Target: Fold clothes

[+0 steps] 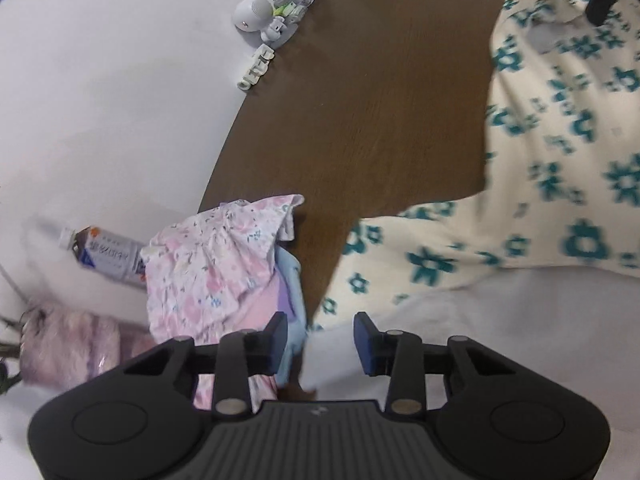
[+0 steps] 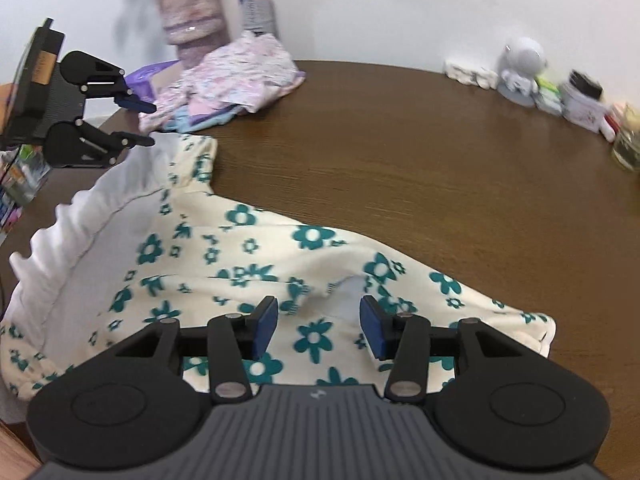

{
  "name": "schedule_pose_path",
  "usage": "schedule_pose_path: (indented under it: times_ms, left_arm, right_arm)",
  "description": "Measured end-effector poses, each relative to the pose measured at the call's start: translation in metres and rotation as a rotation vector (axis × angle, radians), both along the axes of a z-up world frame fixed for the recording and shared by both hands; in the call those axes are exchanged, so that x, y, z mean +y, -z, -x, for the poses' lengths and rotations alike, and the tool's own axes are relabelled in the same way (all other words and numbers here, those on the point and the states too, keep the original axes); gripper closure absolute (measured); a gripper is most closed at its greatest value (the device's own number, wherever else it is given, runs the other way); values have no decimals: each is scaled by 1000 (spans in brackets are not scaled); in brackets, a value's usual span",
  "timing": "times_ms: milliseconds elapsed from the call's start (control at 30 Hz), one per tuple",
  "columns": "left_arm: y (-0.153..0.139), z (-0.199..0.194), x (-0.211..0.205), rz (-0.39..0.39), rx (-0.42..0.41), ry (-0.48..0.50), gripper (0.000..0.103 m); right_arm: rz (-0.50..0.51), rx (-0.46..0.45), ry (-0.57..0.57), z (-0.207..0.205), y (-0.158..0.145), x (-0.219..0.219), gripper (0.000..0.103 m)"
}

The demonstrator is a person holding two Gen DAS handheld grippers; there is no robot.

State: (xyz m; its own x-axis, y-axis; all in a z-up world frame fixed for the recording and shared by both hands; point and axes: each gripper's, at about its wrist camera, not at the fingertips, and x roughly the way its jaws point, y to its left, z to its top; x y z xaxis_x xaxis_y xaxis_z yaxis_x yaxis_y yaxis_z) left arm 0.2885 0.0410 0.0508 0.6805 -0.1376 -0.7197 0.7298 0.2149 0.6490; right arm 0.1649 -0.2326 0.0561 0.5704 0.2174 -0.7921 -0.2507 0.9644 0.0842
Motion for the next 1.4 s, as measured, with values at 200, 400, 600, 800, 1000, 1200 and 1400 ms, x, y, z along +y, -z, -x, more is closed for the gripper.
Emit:
schedule_pose_path:
  times_ms: [200, 400, 600, 800, 1000, 1200, 1400]
  left_arm:
    - [29, -9, 7, -136, 30, 125, 69]
    - [42, -1, 1, -152, -21, 287, 83]
    - [44, -7, -7, -184, 25, 293, 103]
    - [40, 1, 12, -105, 30, 207, 103]
    - [18, 25, 33, -25, 1, 160, 103]
    - [1, 55, 46, 52, 28, 121, 103]
    - [23, 68, 51, 23, 81, 93, 103]
  right_arm:
    - [-14, 31, 7, -14, 16, -1, 57]
    - [-12, 52, 11, -28, 24, 0, 56]
    - [-5, 59, 7, -30, 27, 3, 56]
    - [-23, 64, 28, -27, 30, -5, 56]
    - [-38, 58, 31, -26, 32, -8, 56]
    - [-43, 54, 30, -25, 31, -9, 56]
    - [-52, 50, 35, -22, 31, -9, 56]
